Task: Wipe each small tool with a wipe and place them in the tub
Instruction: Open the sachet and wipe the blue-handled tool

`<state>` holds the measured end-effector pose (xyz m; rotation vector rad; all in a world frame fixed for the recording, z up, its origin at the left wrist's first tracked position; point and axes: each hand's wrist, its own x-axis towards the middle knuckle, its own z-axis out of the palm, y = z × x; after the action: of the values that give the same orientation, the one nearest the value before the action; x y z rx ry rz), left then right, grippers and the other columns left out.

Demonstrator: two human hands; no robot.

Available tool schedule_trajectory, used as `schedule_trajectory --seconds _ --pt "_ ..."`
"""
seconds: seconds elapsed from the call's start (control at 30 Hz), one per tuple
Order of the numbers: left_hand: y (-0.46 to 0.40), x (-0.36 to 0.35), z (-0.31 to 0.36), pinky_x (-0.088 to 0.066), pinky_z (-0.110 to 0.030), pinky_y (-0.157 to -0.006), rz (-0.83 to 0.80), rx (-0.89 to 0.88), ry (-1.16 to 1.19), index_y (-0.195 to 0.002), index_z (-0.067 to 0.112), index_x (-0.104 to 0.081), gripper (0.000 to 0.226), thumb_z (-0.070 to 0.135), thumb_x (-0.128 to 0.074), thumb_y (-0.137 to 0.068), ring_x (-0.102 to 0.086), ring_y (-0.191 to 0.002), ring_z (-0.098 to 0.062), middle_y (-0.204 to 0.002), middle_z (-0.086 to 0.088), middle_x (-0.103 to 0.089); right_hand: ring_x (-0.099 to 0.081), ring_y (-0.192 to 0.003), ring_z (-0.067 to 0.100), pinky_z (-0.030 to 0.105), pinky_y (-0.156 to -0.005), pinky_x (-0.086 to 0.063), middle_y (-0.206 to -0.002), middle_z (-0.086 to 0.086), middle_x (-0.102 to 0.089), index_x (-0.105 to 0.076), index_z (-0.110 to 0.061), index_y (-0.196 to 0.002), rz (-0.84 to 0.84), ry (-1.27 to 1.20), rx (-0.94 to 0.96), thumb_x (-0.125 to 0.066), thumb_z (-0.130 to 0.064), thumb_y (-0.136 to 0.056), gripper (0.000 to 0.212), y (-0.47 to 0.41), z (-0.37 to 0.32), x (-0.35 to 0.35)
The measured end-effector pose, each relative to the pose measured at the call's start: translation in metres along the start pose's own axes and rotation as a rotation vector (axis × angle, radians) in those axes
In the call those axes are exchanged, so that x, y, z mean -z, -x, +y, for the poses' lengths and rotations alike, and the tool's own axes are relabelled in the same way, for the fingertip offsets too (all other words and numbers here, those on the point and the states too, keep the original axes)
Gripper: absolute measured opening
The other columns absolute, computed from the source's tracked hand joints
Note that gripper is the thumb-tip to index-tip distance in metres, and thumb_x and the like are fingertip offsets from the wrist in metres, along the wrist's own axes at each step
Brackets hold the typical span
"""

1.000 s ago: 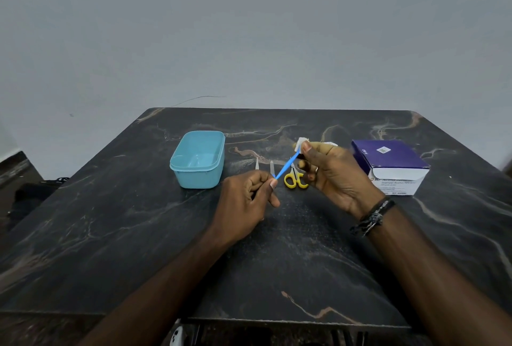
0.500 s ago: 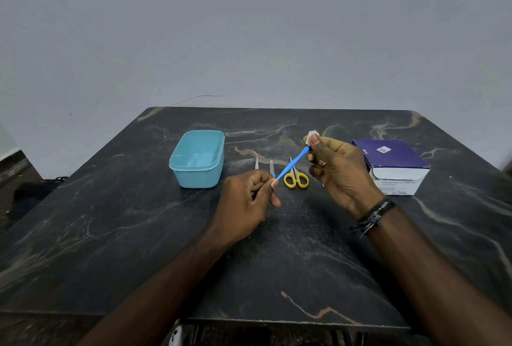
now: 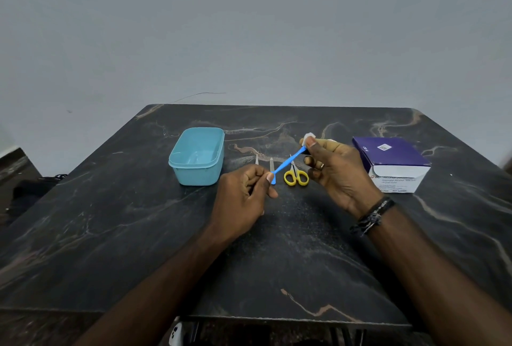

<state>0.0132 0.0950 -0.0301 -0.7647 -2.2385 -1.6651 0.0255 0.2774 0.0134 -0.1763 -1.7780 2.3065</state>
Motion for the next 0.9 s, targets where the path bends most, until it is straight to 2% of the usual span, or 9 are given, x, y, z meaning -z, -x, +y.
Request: schedule_trajectory --seconds 0.17,0.3,0.4,0.5,0.6,0.63,0.7,0.77,0.9 --pt "-0.003 0.003 0.007 -0.047 -0.026 -0.044 0.244 0.052 0.113 -0.088 0.019 -0.061 0.017 0.021 -0.049 -0.1 -0.054 -0.041 -0.014 -0.071 -0.001 -0.071 -0.051 -0.064 0.012 0.027 -0.06 -0.04 -0.074 0.003 -0.065 -0.071 -0.003 -0.091 -0.102 0.075 -0.067 -0.066 -0.022 -0.089 0.019 -0.003 0.004 0.004" --pt "-0.007 0.007 0.008 -0.044 -0.023 -0.043 0.389 0.089 0.194 -0.085 0.023 -0.061 0.021 0.025 -0.047 -0.101 -0.052 -0.04 -0.015 -0.072 -0.003 -0.071 -0.05 -0.061 0.012 0.019 -0.051 -0.035 -0.065 0.002 -0.063 -0.069 0.0 -0.088 -0.24 0.211 -0.112 -0.065 -0.017 -0.089 0.018 0.004 0.005 -0.002" --pt "-0.01 0.009 0.006 -0.04 -0.022 -0.041 0.445 0.115 0.258 -0.084 0.016 -0.059 0.023 0.026 -0.047 -0.101 -0.049 -0.038 -0.015 -0.071 -0.006 -0.07 -0.049 -0.057 0.007 0.018 -0.05 -0.031 -0.061 -0.004 -0.066 -0.07 0.002 -0.088 -0.351 0.317 -0.128 -0.066 -0.01 -0.088 0.013 0.01 0.003 -0.004" --pt "-0.011 0.009 0.004 -0.037 -0.021 -0.04 0.456 0.132 0.29 -0.081 0.013 -0.058 0.024 0.023 -0.048 -0.101 -0.045 -0.037 -0.014 -0.065 -0.003 -0.066 -0.048 -0.055 0.007 0.016 -0.046 -0.031 -0.064 0.001 -0.065 -0.073 0.003 -0.089 -0.472 0.411 -0.135 -0.072 -0.011 -0.082 0.016 0.015 0.004 -0.006" --pt "-0.011 0.008 0.002 -0.035 -0.022 -0.04 0.427 0.141 0.29 -0.078 0.017 -0.058 0.025 0.019 -0.048 -0.101 -0.042 -0.037 -0.012 -0.054 0.003 -0.057 -0.047 -0.056 0.008 0.016 -0.043 -0.029 -0.069 0.006 -0.065 -0.076 -0.003 -0.083 -0.595 0.476 -0.129 -0.075 -0.02 -0.074 0.02 0.018 0.007 -0.009" --pt "-0.011 0.008 0.002 -0.035 -0.023 -0.041 0.408 0.138 0.286 -0.077 0.018 -0.059 0.026 0.019 -0.048 -0.101 -0.042 -0.037 -0.012 -0.052 0.001 -0.055 -0.046 -0.056 0.009 0.016 -0.043 -0.029 -0.067 0.005 -0.064 -0.077 -0.005 -0.082 -0.636 0.489 -0.131 -0.076 -0.021 -0.074 0.018 0.019 0.008 -0.009" --pt "-0.01 0.008 0.002 -0.036 -0.025 -0.042 0.361 0.118 0.276 -0.076 0.013 -0.06 0.027 0.019 -0.049 -0.1 -0.043 -0.039 -0.016 -0.057 -0.017 -0.058 -0.046 -0.055 0.009 0.017 -0.042 -0.03 -0.065 0.006 -0.062 -0.078 -0.009 -0.08 -0.7 0.501 -0.142 -0.078 -0.021 -0.076 0.013 0.019 0.01 -0.01" --pt "-0.01 0.008 0.001 -0.039 -0.027 -0.043 0.315 0.1 0.271 -0.078 0.009 -0.061 0.027 0.02 -0.05 -0.1 -0.046 -0.041 -0.019 -0.066 -0.027 -0.061 -0.046 -0.055 0.008 0.016 -0.042 -0.031 -0.066 0.007 -0.063 -0.078 -0.01 -0.08 -0.712 0.502 -0.15 -0.078 -0.02 -0.076 0.011 0.02 0.012 -0.011" --pt "-0.011 0.008 0.001 -0.041 -0.027 -0.044 0.268 0.091 0.252 -0.08 0.009 -0.063 0.028 0.023 -0.05 -0.1 -0.049 -0.044 -0.019 -0.069 -0.023 -0.064 -0.045 -0.05 0.008 0.014 -0.039 -0.03 -0.059 0.006 -0.06 -0.076 -0.005 -0.079 -0.637 0.437 -0.168 -0.074 -0.016 -0.074 0.012 0.019 0.012 -0.012"
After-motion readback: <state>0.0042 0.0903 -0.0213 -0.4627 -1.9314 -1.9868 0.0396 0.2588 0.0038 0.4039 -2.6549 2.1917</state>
